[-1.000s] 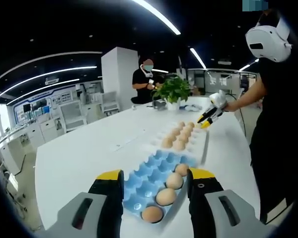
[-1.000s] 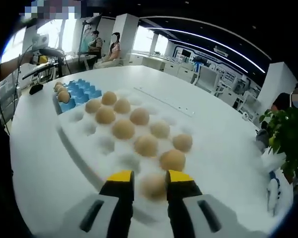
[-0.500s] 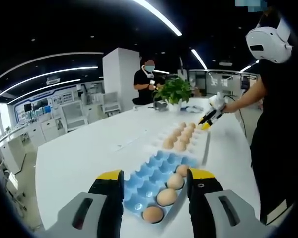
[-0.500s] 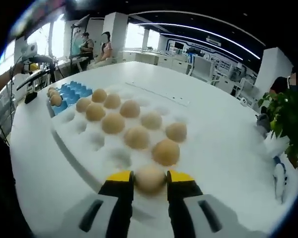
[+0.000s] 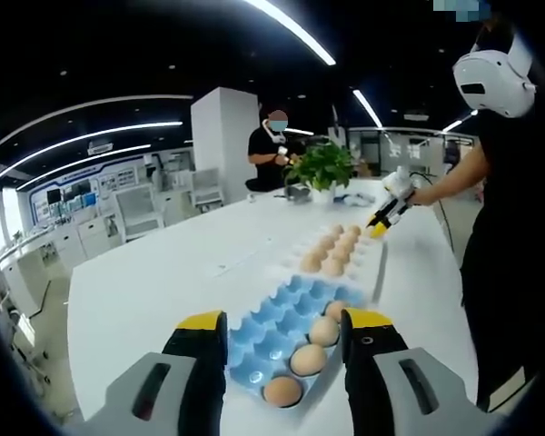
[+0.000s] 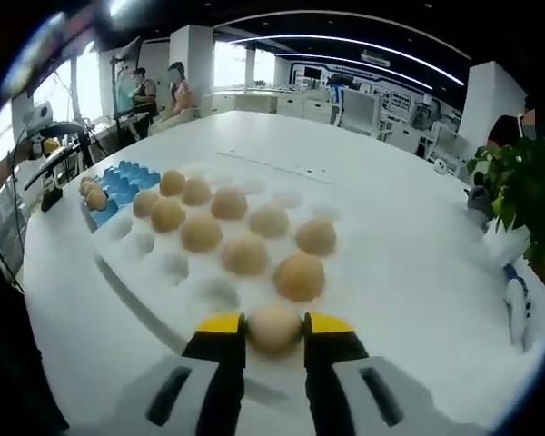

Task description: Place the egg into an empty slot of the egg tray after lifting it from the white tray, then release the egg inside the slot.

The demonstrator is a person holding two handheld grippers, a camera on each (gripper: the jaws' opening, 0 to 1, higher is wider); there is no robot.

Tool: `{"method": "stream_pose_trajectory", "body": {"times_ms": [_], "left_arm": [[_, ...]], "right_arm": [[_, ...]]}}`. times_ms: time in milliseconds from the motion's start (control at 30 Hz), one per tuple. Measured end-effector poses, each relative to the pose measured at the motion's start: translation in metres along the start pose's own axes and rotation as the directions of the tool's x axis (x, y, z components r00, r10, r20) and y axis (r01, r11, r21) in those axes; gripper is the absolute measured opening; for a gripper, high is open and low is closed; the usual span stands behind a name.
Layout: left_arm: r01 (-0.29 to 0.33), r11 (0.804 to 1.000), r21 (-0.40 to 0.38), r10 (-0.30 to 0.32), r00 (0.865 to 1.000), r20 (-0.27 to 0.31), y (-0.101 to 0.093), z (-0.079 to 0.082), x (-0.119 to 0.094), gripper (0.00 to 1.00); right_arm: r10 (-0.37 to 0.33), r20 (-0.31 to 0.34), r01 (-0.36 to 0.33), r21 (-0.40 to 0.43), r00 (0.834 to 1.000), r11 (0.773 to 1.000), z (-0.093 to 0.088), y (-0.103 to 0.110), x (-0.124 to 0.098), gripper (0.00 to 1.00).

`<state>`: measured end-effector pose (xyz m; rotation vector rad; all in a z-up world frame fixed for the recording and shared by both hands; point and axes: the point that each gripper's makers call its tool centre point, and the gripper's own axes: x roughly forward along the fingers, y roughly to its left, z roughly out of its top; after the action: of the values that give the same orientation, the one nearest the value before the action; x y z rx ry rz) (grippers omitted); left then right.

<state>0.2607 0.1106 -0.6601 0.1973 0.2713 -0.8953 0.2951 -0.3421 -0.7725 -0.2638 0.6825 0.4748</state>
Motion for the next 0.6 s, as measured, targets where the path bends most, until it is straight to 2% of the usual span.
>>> {"method": "stream_pose_trajectory", "body": {"times_ms": [133,333,600], "left_arm": [[0.0,1.0,-0.001,0.0,1.0,0.0,0.0,0.0,0.0,0.5],[-0.005,1.0,-0.001,0.005,1.0,0.003,0.001,0.001,0.0,0.5],[-0.007,1.0,-0.002,0.007,1.0,0.002,0.001,0.001,0.0,0.5]], "right_arm": [[-0.004,0.024,0.004,-0.001,1.0,1.0,0.011,0.0,-0.01,0.24],[0.024,0.061,-0.024,-0.009,0.998,1.0,0.027,0.012,-0.017,0.24],[0.101,0.105,-0.096,-0.046,0.989,0.994,0.051,0.05,-0.011,0.24]]}}
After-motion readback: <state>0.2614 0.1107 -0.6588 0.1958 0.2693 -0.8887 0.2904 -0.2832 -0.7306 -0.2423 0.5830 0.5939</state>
